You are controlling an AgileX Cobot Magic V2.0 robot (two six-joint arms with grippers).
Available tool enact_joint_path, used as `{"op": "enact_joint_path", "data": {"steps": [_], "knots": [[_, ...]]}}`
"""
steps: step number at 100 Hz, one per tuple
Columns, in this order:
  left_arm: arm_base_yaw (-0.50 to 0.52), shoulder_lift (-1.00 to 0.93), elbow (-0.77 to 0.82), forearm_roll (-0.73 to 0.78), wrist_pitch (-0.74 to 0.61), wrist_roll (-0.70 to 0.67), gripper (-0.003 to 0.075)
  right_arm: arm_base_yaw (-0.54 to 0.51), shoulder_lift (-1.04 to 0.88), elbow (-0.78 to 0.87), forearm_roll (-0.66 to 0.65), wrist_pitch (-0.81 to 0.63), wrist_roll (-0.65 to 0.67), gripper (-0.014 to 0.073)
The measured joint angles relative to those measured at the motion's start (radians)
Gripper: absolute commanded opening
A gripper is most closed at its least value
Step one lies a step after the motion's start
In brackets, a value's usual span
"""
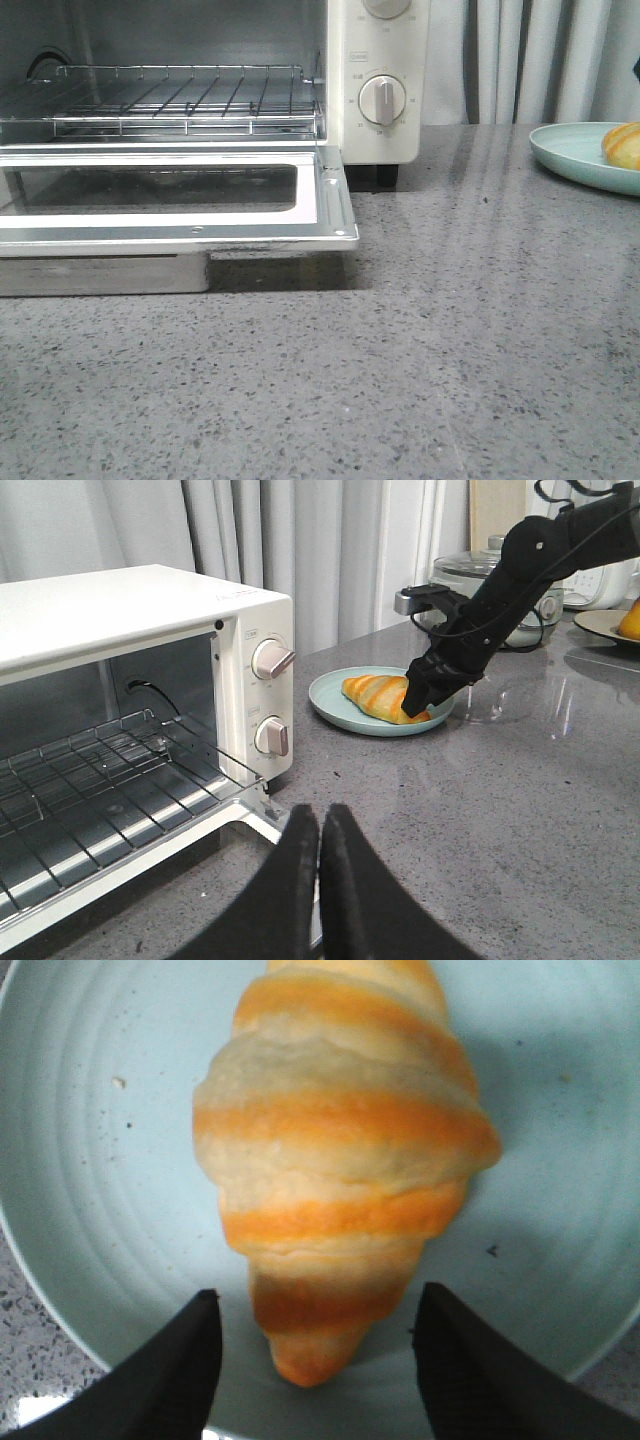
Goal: Put bread in oven
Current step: 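Grasp the croissant with the right gripper and lift it, then carry the croissant into the oven above the wire rack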
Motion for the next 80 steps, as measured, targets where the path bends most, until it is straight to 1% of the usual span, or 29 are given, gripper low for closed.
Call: {"op": "enact_joint_path", "data": {"steps": [15, 20, 25, 32, 36, 38, 39, 44, 45, 50, 65, 80], "knots": [[0.000, 0.000, 0.002, -0.012, 0.000, 0.000, -0.0021, 0.001, 0.037, 0.000, 0.000, -0.003, 0.010, 0.0378], [0.000, 0.000, 0.002, -0.015, 0.000, 0.000, -0.0021, 0.001, 0.050, 0.000, 0.000, -0.005, 0.024, 0.0356], [0.000, 0.000, 0.002, -0.017, 0.003, 0.000, -0.0021, 0.001, 0.058, -0.003, 0.000, -0.008, 0.039, 0.0307], [0.000, 0.000, 0.002, -0.019, 0.010, 0.000, -0.0021, 0.001, 0.066, -0.008, -0.002, -0.013, 0.059, 0.0198], [0.000, 0.000, 0.002, -0.019, 0.018, 0.000, -0.0021, 0.001, 0.069, -0.008, -0.002, -0.019, 0.067, 0.0114], [0.000, 0.000, 0.002, -0.019, 0.022, 0.000, -0.0021, 0.001, 0.071, -0.008, -0.004, -0.019, 0.068, 0.0054], [0.000, 0.000, 0.002, -0.019, 0.026, 0.000, -0.0021, 0.001, 0.071, -0.008, -0.004, -0.021, 0.069, 0.0054], [0.000, 0.000, 0.002, -0.019, 0.038, 0.000, -0.0021, 0.001, 0.074, -0.010, -0.006, -0.024, 0.071, -0.0069], [0.000, 0.000, 0.002, -0.019, 0.040, 0.000, -0.0021, 0.001, 0.074, -0.010, -0.006, -0.028, 0.073, -0.0080], [0.000, 0.000, 0.002, -0.019, 0.047, 0.000, -0.0021, 0.001, 0.077, -0.010, -0.008, -0.035, 0.078, -0.0063], [0.000, 0.000, 0.002, -0.019, 0.051, 0.000, -0.0021, 0.001, 0.057, -0.007, -0.005, -0.053, 0.082, -0.0066], [0.000, 0.000, 0.002, -0.019, 0.053, 0.000, -0.0021, 0.022, -0.091, -0.004, -0.003, -0.091, 0.084, -0.0065]]}}
